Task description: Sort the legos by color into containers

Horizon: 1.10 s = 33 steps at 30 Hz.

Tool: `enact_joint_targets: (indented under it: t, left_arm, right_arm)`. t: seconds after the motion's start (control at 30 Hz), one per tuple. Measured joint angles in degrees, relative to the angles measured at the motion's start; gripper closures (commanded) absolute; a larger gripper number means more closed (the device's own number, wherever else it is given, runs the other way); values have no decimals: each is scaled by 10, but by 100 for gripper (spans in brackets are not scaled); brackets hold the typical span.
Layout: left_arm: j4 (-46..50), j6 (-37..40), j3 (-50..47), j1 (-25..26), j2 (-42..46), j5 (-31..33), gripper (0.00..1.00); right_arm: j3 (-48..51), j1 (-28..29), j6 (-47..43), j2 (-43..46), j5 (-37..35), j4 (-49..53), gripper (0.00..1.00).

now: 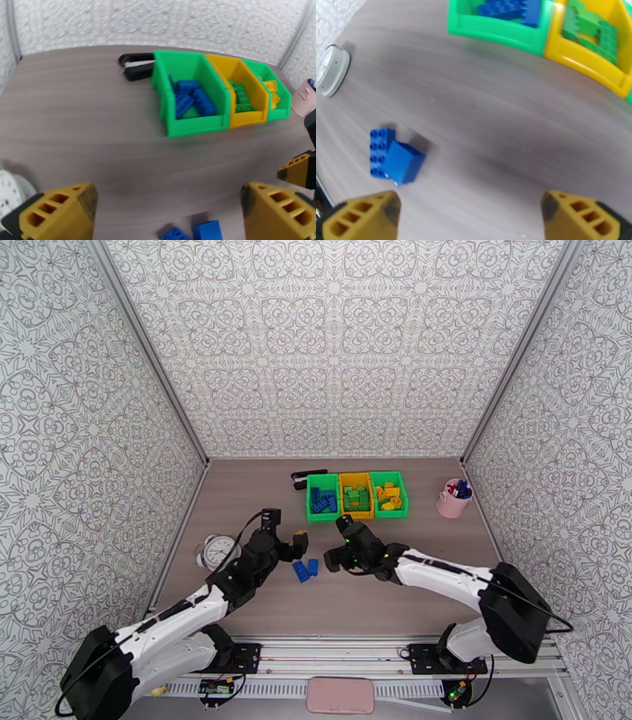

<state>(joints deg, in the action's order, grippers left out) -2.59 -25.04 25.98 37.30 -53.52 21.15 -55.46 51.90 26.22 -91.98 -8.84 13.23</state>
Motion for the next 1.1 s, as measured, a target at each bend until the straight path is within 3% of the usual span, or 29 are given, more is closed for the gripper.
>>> enact_joint_targets:
  t: [0.2, 0.37, 0.73, 1.1]
  left_arm:
    - [102, -78, -3, -33, 58, 43, 0]
    - [149, -104, -4, -41, 65, 61, 0]
    - [161, -124, -8, -41, 38, 72, 0]
    - [161, -130, -7, -41, 7, 73, 0]
  right_arm:
    - [-109, 60, 53, -116, -45, 31, 4]
    - [-184, 68, 104, -184, -58, 79, 10]
    - [-190, 68, 153, -198, -62, 116, 33]
    - [-190, 68, 170, -200, -57, 117, 38]
